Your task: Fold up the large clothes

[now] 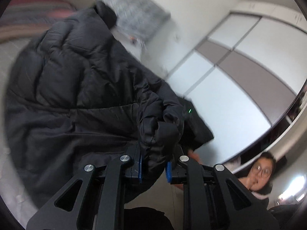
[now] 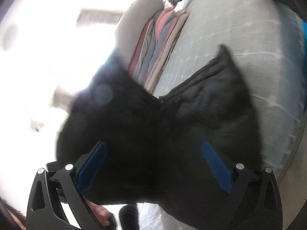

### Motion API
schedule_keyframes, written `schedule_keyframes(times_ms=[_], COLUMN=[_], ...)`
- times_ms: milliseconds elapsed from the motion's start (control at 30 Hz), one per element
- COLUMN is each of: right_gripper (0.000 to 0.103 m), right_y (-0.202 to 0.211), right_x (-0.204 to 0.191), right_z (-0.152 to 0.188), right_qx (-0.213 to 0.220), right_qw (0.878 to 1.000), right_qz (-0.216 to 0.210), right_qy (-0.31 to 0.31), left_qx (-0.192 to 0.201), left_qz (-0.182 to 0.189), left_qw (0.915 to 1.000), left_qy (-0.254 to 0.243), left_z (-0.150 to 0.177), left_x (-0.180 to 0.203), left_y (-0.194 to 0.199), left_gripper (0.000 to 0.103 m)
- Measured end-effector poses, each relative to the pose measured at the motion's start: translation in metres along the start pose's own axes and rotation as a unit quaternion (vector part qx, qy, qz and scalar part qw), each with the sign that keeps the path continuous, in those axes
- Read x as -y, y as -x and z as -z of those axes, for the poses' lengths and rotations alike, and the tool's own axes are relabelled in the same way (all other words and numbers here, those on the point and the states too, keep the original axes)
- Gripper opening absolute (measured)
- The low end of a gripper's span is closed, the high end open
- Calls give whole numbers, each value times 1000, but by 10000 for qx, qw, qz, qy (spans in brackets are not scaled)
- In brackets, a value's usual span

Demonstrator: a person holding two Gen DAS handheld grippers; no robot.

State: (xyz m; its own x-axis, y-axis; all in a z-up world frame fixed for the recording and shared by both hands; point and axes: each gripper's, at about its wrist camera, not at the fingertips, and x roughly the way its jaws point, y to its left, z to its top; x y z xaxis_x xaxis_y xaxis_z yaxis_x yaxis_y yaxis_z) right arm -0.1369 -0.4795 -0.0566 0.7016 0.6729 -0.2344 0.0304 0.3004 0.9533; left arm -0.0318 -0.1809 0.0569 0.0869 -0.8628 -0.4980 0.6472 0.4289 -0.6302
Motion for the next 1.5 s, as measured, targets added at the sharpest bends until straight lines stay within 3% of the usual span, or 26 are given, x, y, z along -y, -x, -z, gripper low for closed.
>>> schedule_keyframes(times_ms=[67, 133, 233, 367, 500, 633, 667, 733, 867, 933, 1000, 1100, 1200, 1267, 1400, 1500], right_gripper=[97, 97, 97, 97, 97, 97, 97, 97, 97, 97, 97, 97, 96, 96, 96, 96], right_y=[11, 13, 4, 2, 6, 42, 46, 45, 7, -14, -26, -28, -27, -21, -1, -1], right_x=[18, 20, 20, 19, 2, -42, -54, -81, -98, -95, -86, -64, -48, -49, -67, -58], right_z=[0, 2, 10, 8, -1, -3, 1, 6, 11, 15, 17, 17, 11, 8, 16, 25], right_qx=[40, -120, -321, -384, -234, 519, 555, 298, -683, -1142, -1335, -1349, -1274, -1190, -905, -1056], right_qw=[9997, 9998, 9986, 9983, 9956, 9873, 9870, 9887, 9866, 9837, 9818, 9812, 9833, 9849, 9878, 9841], right_qz=[9, 162, 421, 444, 862, 1025, 842, 89, -330, -178, 186, 732, 852, 837, 649, 1007], right_qy=[-236, -71, 4, 11, 285, 1095, 1248, 1468, 1443, 1376, 1341, 1171, 978, 940, 1088, 1017], left_qx=[-435, -927, -1439, -1832, -1966, -1896, -1884, -1872, -1848, -1815, -1782, -1720, -1611, -1441, -686, -305], left_qz=[21, 25, -128, -353, -595, -778, -776, -763, -801, -791, -774, -728, -736, -733, -718, -757], left_qw=[9990, 9956, 9895, 9822, 9780, 9768, 9771, 9777, 9782, 9786, 9790, 9805, 9828, 9861, 9950, 9952], left_qy=[25, 100, 48, -209, -373, -614, -607, -563, -504, -565, -620, -619, -519, -386, 120, 531], left_z=[5, 15, 27, 32, 33, 36, 36, 37, 40, 43, 48, 54, 62, 63, 52, 46], left_x=[-8, -17, -22, -17, -9, 10, 12, 15, 18, 26, 36, 40, 34, 26, -4, -32], left_y=[-41, -83, -115, -126, -123, -113, -109, -109, -111, -109, -102, -80, -55, -37, 17, 33], left_gripper=[16, 16, 16, 21, 25, 35, 38, 41, 48, 51, 53, 56, 57, 57, 61, 65])
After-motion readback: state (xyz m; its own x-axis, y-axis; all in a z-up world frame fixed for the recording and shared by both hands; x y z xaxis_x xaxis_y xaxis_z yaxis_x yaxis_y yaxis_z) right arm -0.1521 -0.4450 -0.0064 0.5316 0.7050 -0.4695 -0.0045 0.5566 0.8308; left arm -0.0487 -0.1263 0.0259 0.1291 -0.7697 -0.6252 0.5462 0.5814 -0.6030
